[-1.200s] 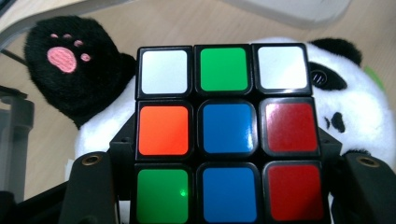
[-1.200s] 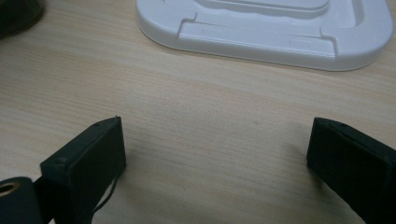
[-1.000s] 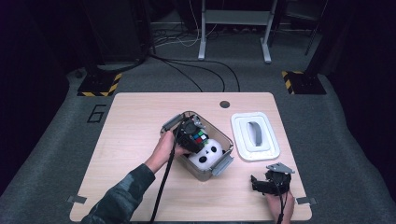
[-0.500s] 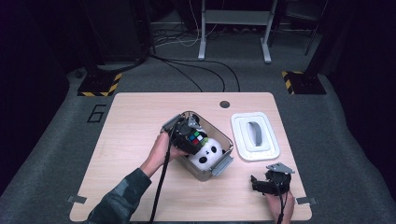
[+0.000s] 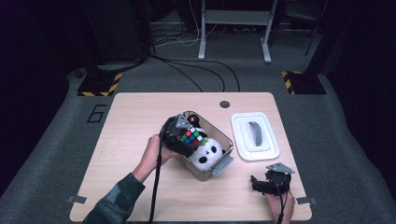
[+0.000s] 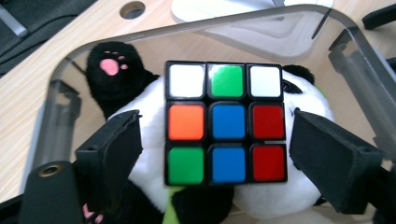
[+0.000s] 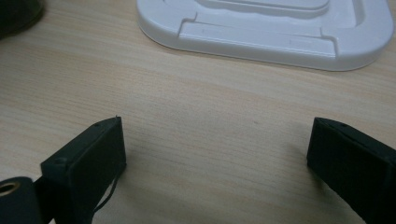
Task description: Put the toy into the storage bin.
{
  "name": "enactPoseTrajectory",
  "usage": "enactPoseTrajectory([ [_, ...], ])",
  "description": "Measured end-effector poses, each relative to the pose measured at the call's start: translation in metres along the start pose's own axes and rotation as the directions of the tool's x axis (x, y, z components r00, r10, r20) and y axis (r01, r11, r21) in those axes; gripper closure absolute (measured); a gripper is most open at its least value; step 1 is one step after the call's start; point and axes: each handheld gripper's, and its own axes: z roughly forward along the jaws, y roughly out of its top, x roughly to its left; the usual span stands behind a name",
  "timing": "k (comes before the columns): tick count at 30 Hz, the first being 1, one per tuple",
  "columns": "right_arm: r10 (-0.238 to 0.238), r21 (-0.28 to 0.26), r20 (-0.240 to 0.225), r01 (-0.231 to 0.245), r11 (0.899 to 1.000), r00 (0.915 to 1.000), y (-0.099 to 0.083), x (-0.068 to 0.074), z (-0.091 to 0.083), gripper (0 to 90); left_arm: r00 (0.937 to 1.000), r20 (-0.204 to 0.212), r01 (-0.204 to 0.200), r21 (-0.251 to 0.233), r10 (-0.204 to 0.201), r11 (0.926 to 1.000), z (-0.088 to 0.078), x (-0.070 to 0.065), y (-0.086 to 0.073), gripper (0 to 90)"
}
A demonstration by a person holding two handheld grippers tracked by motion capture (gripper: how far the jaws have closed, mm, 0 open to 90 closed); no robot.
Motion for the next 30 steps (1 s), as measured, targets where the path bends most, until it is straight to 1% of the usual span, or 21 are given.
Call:
enactPoseTrajectory([
  [4,-0.001,0.001,-0.003,0.001,1.000,1.0000,0.000,0.000,0.000,3.6,0.9995,0.009,0.029,-0.026,-0.029,0.9992,-0.011,0.006,-0.008,13.5],
  [6,-0.002,0.002,-0.004,0.002,1.000,1.0000,0.000,0.000,0.000,3.5,0.9989,0.005,0.046,-0.032,-0.046,0.9984,-0.016,0.009,-0.013,11.6],
  [7,-0.002,0.003,-0.004,0.002,1.000,1.0000,0.000,0.000,0.000,3.5,0.9989,0.003,0.048,-0.035,-0.048,0.9982,-0.018,0.011,-0.015,10.2],
  [8,-0.001,0.002,-0.004,0.001,1.000,1.0000,0.000,0.000,0.000,3.5,0.9979,0.006,0.064,-0.039,-0.064,0.9972,-0.020,0.012,-0.018,8.5],
  [11,-0.001,0.002,-0.004,0.001,1.000,1.0000,0.000,0.000,0.000,3.5,0.9970,-0.003,0.078,-0.049,-0.078,0.9958,-0.027,0.016,-0.026,5.6],
  [12,-0.001,0.002,-0.004,0.001,1.000,1.0000,0.000,0.000,0.000,3.5,0.9970,-0.003,0.078,-0.049,-0.078,0.9958,-0.027,0.016,-0.026,4.9],
  [13,-0.001,0.002,-0.004,0.001,1.000,1.0000,0.000,0.000,0.000,3.5,0.9966,-0.010,0.081,-0.053,-0.082,0.9953,-0.032,0.018,-0.030,4.9],
  [14,0.000,0.002,-0.004,0.000,1.000,1.0000,0.000,0.000,0.000,3.5,0.9954,-0.013,0.094,-0.057,-0.095,0.9940,-0.036,0.020,-0.036,3.1],
  [16,-0.001,0.002,-0.004,0.001,1.000,1.0000,0.000,0.000,0.000,3.5,0.9950,-0.015,0.098,-0.057,-0.099,0.9935,-0.038,0.021,-0.039,1.9],
  [17,-0.001,0.002,-0.004,0.001,1.000,1.0000,0.000,0.000,0.000,3.5,0.9949,-0.018,0.098,-0.051,-0.099,0.9939,-0.040,0.023,-0.044,1.9],
  [18,-0.001,0.002,-0.004,0.001,1.000,1.0000,0.000,0.000,0.000,3.6,0.9933,-0.022,0.112,-0.055,-0.113,0.9922,-0.042,0.024,-0.051,0.8],
  [19,-0.001,0.002,-0.004,0.001,1.000,1.0000,0.000,0.000,0.000,3.6,0.9933,-0.022,0.112,-0.055,-0.113,0.9922,-0.042,0.024,-0.051,0.6],
  [20,0.000,0.002,-0.004,0.001,1.000,1.0000,0.000,0.000,0.000,3.5,0.9923,-0.026,0.120,-0.050,-0.121,0.9915,-0.045,0.027,-0.060,0.2],
  [21,0.000,0.002,-0.004,0.001,1.000,1.0000,0.000,0.000,0.000,3.5,0.9923,-0.026,0.120,-0.050,-0.121,0.9915,-0.045,0.027,-0.060,0.2],
  [23,-0.001,0.003,-0.004,0.001,1.000,1.0000,0.000,0.000,0.000,3.5,0.9898,-0.035,0.136,-0.048,-0.138,0.9895,-0.048,0.031,-0.069,0.2],
  [24,-0.001,0.002,-0.004,0.001,1.000,1.0000,0.000,0.000,0.000,3.5,0.9876,-0.037,0.151,-0.043,-0.153,0.9876,-0.050,0.035,-0.077,0.1],
  [25,-0.001,0.002,-0.004,0.001,1.000,1.0000,0.000,0.000,0.000,3.5,0.9876,-0.037,0.151,-0.043,-0.153,0.9876,-0.050,0.035,-0.077,0.1],
  [26,-0.001,0.001,-0.004,0.001,1.000,1.0000,0.000,0.000,0.000,3.5,0.9848,-0.048,0.165,-0.042,-0.167,0.9854,-0.052,0.041,-0.087,0.0],
  [27,-0.001,0.001,-0.004,0.001,1.000,1.0000,0.000,0.000,0.000,3.5,0.9848,-0.048,0.165,-0.042,-0.167,0.9854,-0.052,0.041,-0.087,0.0],
  [29,-0.001,0.002,-0.004,0.001,1.000,1.0000,0.000,0.000,0.000,3.5,0.9809,-0.061,0.183,-0.037,-0.185,0.9825,-0.052,0.045,-0.097,0.0],
  [30,-0.001,0.002,-0.004,0.001,1.000,1.0000,0.000,0.000,0.000,3.5,0.9764,-0.060,0.206,-0.031,-0.207,0.9781,-0.052,0.048,-0.106,0.0],
])
